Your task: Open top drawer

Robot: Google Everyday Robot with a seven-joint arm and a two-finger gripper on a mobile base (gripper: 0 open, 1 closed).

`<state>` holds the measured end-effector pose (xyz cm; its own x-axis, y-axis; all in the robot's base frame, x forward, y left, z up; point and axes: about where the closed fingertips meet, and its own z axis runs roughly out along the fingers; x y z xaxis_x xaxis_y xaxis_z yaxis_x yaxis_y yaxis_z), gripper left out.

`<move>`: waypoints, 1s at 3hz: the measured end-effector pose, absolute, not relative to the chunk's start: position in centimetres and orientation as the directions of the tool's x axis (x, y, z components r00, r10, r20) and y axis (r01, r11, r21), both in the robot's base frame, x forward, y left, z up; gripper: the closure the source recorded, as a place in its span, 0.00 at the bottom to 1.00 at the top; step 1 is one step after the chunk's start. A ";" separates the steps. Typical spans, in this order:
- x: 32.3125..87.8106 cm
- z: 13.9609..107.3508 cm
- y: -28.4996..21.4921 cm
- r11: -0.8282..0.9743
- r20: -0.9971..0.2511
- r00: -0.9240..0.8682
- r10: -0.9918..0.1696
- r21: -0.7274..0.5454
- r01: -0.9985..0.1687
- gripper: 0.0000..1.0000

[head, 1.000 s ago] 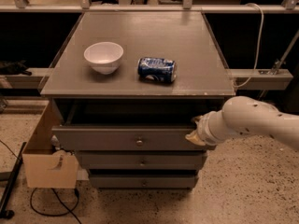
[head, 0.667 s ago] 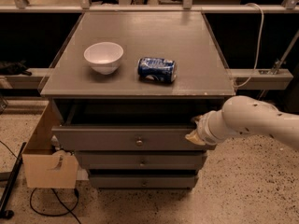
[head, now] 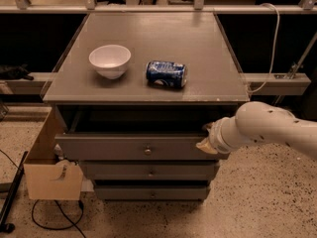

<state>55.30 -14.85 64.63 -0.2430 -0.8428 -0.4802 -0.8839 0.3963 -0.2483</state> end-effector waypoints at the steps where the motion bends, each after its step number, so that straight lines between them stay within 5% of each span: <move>1: 55.3 64.6 -14.8 0.396 -0.480 -0.243 -0.843 -0.248 -0.884 0.12; 2: 55.3 64.6 -14.8 0.396 -0.480 -0.243 -0.843 -0.248 -0.884 0.16; 3: 55.3 64.6 -14.8 0.396 -0.480 -0.243 -0.843 -0.248 -0.884 0.39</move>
Offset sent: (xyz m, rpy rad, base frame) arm 0.0000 0.0000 0.0000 0.0000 0.0000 0.0000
